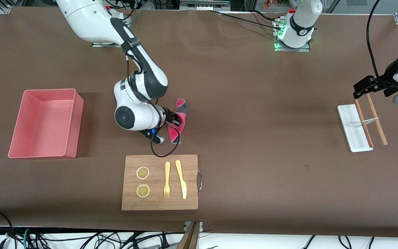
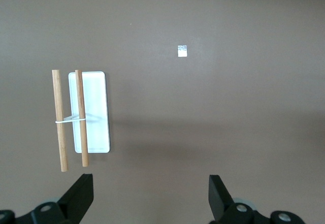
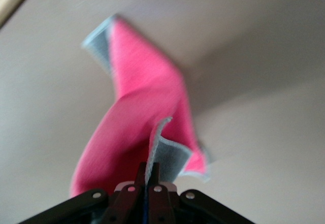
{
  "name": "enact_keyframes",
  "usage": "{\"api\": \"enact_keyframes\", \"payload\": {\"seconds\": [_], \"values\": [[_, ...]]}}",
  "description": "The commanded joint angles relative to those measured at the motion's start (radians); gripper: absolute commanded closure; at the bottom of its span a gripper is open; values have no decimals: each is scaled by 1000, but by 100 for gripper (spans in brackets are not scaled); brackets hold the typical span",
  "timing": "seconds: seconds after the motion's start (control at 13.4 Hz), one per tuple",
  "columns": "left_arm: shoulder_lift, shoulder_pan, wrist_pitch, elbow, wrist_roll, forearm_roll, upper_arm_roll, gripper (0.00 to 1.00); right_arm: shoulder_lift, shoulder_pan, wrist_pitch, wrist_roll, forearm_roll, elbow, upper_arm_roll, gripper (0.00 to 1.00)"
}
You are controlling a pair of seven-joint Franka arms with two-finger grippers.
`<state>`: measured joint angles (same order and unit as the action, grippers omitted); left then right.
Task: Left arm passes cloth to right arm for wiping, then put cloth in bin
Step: 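Wipe the table with the cloth using the right gripper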
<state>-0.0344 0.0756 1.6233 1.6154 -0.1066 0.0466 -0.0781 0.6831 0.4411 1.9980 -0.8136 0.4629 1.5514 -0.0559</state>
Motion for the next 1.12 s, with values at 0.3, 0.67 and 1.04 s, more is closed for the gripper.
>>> {"api": "enact_keyframes", "payload": {"seconds": [0.3, 0.67, 1.04], "values": [[-18, 9, -22, -34, -13, 13, -11, 0, -16, -124, -177, 351, -108, 58, 92, 100], [-32, -3, -17, -35, -13, 13, -15, 0, -31, -124, -294, 675, -235, 56, 260, 100], [-39, 7, -17, -65, -13, 15, -14, 0, -89, -122, -378, 855, -360, 21, 352, 100]]}}
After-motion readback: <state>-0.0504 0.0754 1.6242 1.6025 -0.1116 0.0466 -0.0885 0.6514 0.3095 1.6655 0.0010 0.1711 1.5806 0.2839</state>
